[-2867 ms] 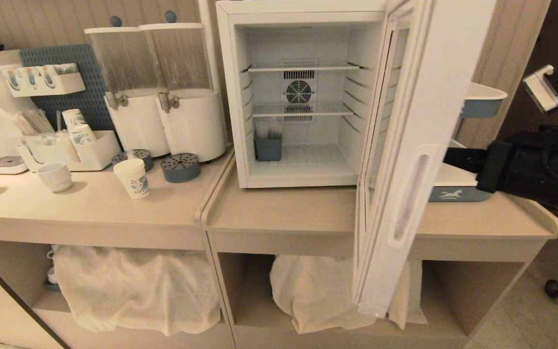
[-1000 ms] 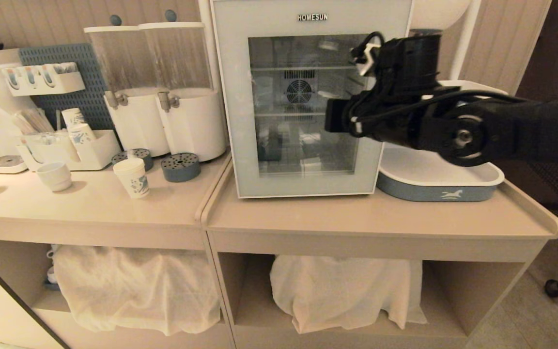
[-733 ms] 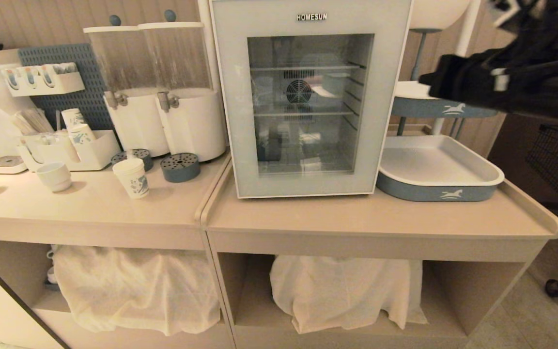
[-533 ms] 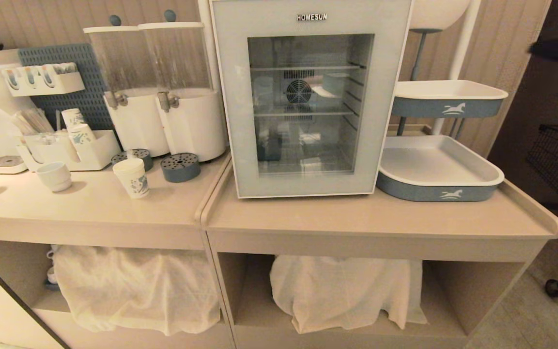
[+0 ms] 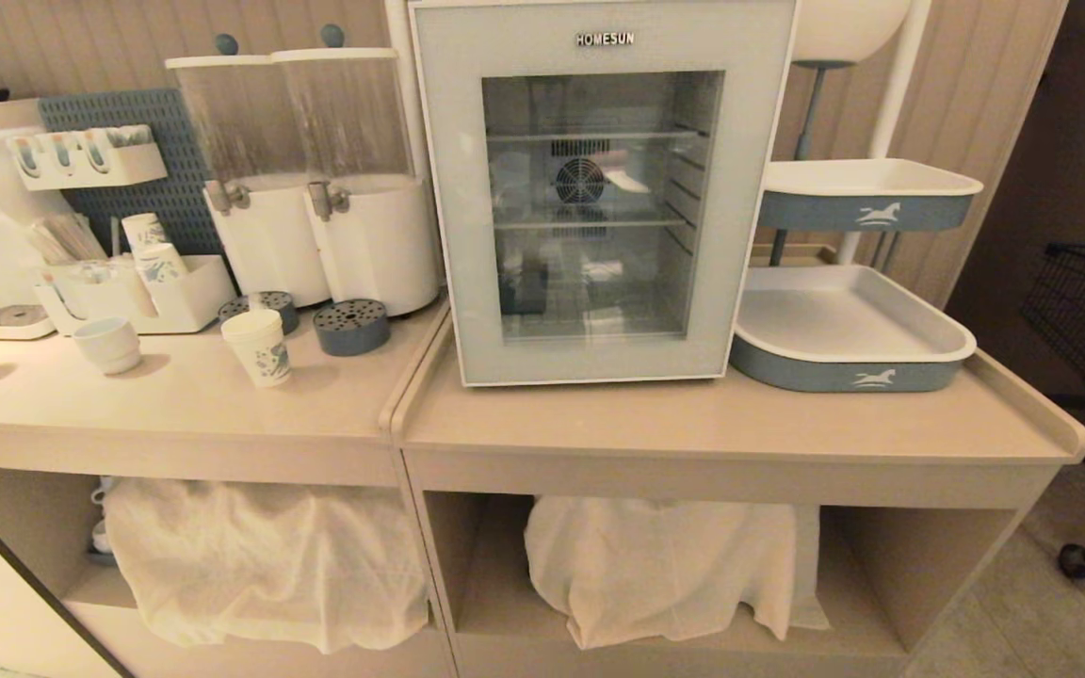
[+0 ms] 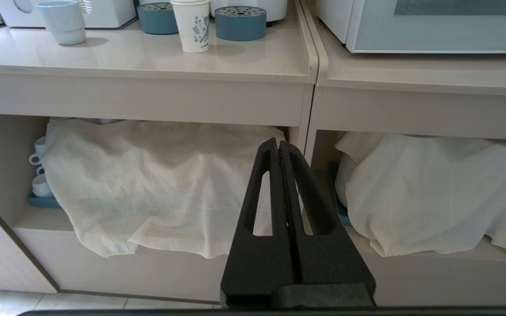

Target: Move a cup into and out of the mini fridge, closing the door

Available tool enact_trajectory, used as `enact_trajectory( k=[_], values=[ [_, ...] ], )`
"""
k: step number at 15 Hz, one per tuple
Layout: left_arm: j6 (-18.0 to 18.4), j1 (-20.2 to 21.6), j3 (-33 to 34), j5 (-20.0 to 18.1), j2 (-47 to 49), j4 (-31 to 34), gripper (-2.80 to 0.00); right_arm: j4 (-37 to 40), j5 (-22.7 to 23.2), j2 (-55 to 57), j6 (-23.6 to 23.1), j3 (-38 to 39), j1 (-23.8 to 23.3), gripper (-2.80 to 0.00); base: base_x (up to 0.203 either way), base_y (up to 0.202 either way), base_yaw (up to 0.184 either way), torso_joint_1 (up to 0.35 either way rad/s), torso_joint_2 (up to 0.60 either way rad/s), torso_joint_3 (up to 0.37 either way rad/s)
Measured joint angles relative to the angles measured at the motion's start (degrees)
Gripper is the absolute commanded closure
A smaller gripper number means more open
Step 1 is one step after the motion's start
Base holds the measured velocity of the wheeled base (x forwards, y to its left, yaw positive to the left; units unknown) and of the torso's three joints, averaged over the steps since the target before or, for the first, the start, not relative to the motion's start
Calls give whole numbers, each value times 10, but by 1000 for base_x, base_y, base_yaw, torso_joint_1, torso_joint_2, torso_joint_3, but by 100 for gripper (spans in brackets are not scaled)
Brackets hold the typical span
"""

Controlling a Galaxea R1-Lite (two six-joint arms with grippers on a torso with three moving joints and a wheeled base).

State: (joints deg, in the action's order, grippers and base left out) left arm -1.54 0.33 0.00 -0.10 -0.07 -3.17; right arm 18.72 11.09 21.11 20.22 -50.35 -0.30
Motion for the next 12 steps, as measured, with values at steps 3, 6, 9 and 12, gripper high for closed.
enact_trajectory(
  k=[3,6,9,12],
  values=[
    [0,0,0,0,0,0,0,-45,-42,-131,-97,164,-2,0,0,0,0,0,0,0],
    [0,0,0,0,0,0,0,-159,-96,-184,-187,366,-2,0,0,0,0,0,0,0],
    [0,0,0,0,0,0,0,-200,-129,-203,-238,481,-1,0,0,0,0,0,0,0],
    [0,0,0,0,0,0,0,-124,-95,-211,-291,471,-1,0,0,0,0,0,0,0]
  ],
)
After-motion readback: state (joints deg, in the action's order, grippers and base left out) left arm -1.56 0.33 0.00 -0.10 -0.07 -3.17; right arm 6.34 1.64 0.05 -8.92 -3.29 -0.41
